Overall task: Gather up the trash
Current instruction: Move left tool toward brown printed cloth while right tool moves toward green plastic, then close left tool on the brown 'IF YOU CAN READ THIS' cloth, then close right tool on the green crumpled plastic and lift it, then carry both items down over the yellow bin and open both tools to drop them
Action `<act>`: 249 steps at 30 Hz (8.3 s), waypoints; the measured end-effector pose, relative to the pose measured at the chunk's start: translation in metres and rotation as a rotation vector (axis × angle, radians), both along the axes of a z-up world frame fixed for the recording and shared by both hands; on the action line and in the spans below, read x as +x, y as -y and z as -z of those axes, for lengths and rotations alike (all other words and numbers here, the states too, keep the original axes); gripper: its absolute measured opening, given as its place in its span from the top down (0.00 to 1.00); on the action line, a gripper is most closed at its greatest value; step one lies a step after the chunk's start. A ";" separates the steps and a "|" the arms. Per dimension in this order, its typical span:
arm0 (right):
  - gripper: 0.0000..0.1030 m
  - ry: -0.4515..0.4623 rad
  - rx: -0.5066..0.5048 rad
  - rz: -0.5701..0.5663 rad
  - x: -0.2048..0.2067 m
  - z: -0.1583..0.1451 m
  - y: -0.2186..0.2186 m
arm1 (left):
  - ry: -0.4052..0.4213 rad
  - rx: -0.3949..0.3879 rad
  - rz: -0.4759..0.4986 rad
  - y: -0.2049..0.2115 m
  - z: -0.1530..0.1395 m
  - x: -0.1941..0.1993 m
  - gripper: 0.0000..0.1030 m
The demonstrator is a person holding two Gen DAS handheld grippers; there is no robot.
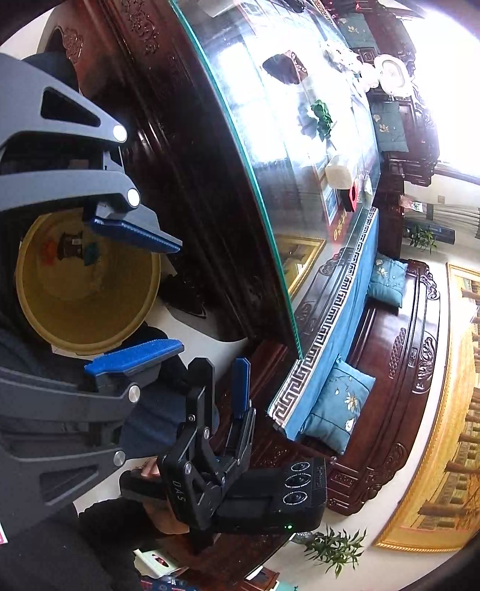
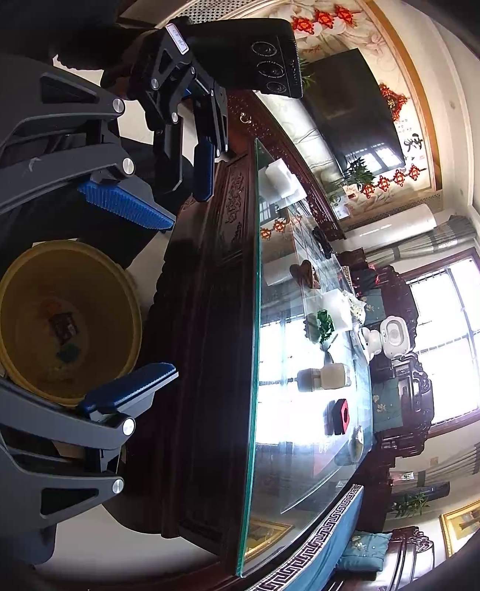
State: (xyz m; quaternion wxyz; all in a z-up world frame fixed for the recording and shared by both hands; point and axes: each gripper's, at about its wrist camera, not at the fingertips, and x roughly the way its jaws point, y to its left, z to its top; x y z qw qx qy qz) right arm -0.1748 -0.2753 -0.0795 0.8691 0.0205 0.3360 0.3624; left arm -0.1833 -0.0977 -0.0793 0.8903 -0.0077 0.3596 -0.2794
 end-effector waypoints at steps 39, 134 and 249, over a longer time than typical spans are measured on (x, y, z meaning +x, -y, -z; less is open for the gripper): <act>0.16 -0.034 0.106 0.018 0.165 -0.037 -0.060 | 0.019 -0.010 -0.411 -0.121 -0.023 0.194 0.25; 0.32 -0.090 -0.237 0.046 0.332 -0.018 -0.220 | -0.050 0.055 -0.439 -0.186 -0.008 0.306 0.87; 0.35 -0.140 -0.012 -0.066 0.015 0.009 0.011 | -0.091 0.147 0.040 0.024 0.047 0.009 0.67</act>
